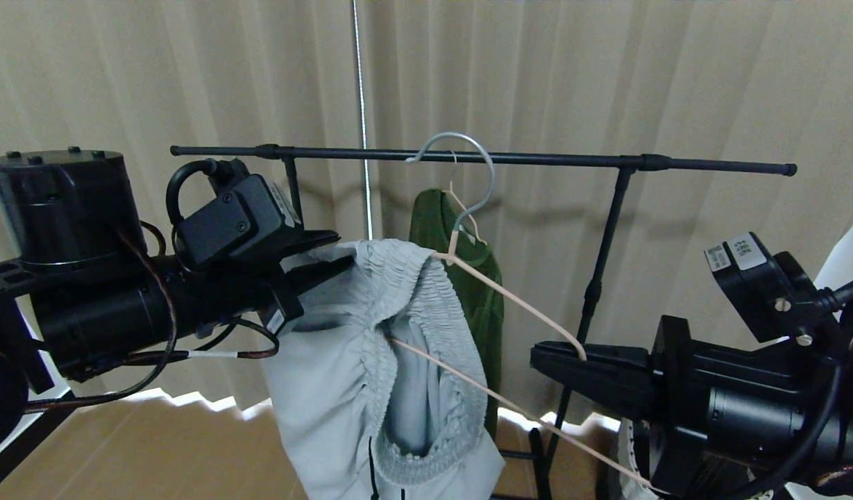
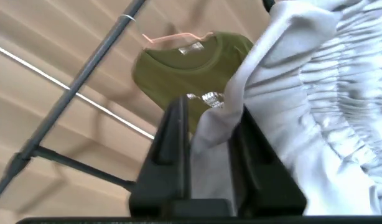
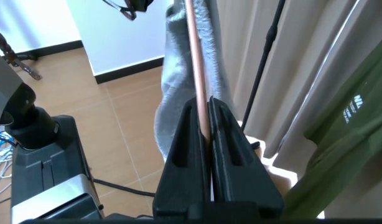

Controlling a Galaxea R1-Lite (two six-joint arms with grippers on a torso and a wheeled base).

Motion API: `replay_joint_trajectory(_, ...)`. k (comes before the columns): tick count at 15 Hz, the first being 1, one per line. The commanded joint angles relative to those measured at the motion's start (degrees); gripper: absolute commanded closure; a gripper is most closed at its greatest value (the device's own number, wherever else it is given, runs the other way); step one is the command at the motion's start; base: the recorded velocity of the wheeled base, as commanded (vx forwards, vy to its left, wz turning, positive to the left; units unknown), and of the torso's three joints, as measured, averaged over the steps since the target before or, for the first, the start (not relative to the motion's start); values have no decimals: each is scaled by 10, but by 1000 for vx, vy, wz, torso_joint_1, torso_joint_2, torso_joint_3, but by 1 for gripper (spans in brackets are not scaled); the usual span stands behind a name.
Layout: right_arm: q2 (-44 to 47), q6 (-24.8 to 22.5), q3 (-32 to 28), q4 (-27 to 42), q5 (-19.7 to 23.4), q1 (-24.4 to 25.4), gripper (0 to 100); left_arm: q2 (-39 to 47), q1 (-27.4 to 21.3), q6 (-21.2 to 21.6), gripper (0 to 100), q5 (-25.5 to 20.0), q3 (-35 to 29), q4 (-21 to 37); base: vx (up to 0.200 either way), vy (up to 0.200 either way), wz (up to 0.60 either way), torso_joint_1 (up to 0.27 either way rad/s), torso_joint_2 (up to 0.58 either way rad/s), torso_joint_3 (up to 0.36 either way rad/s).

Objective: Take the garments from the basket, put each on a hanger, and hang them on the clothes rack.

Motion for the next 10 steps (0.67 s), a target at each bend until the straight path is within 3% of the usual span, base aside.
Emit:
replay_joint_trajectory(1,-2,0,-1,1,1,0,100,3,0,-4,100,1,0,-4,0,0,0,0,0,0)
replay_joint_trajectory(7,-3,1,-4,1,0,0,100,0,-3,-5,100,3,4,-6,0,0,0,0,0,0)
replay_joint_trajectory(10,-1,1,-6,1,1,0,100,0,-12,-5,100,4,23,-39,0,0,0,0,0,0)
